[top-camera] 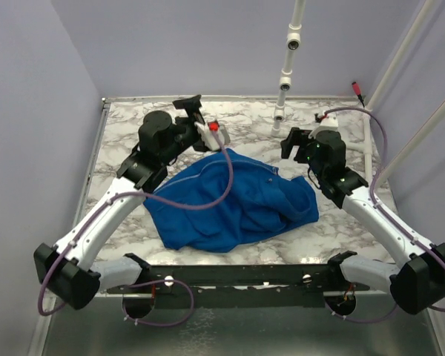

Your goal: Zip up the jacket

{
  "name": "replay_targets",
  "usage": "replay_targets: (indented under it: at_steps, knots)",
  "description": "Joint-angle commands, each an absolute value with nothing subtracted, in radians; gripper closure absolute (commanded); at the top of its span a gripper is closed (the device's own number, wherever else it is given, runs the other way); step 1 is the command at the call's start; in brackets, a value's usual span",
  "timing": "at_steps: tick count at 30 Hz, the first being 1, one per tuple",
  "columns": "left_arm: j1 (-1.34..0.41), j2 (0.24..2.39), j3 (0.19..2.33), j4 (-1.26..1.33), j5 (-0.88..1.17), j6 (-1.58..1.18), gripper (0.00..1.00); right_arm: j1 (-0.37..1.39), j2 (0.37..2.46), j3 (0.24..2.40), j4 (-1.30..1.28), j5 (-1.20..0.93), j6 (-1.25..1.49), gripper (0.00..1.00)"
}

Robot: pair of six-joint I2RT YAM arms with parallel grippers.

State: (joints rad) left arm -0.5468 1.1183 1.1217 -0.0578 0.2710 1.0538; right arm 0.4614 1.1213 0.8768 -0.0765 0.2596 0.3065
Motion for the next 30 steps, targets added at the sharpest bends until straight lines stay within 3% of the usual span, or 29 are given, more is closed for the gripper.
replay_targets:
  at_steps: [1, 6, 12, 15, 19, 30]
  knots:
    - [-0.459, 1.307, 1.297, -0.096, -0.060, 0.582, 0.01, 0.339, 1.140, 0.863, 0.034, 0.199, 0.381, 0.00]
    - [-0.272, 1.472, 1.405, -0.180, -0.076, 0.317, 0.01, 0.269, 1.090, 0.728, 0.207, 0.394, 0.393, 0.00]
    - [-0.136, 1.446, 1.106, -0.002, 0.031, 0.261, 0.01, 0.177, 1.118, 0.546, 0.496, 0.632, 0.262, 0.00]
    - [-0.097, 1.423, 0.881, 0.219, 0.048, 0.231, 0.01, 0.120, 1.185, 0.533, 0.484, 0.634, 0.261, 0.00]
    - [-0.055, 1.477, 0.754, 0.313, 0.075, 0.155, 0.01, 0.053, 1.234, 0.459, 0.532, 0.632, 0.316, 0.00]
    - [-0.038, 1.539, 0.414, 0.919, 0.018, 0.009, 0.01, 0.006, 1.402, 0.274, 1.030, 0.554, 0.205, 0.00]
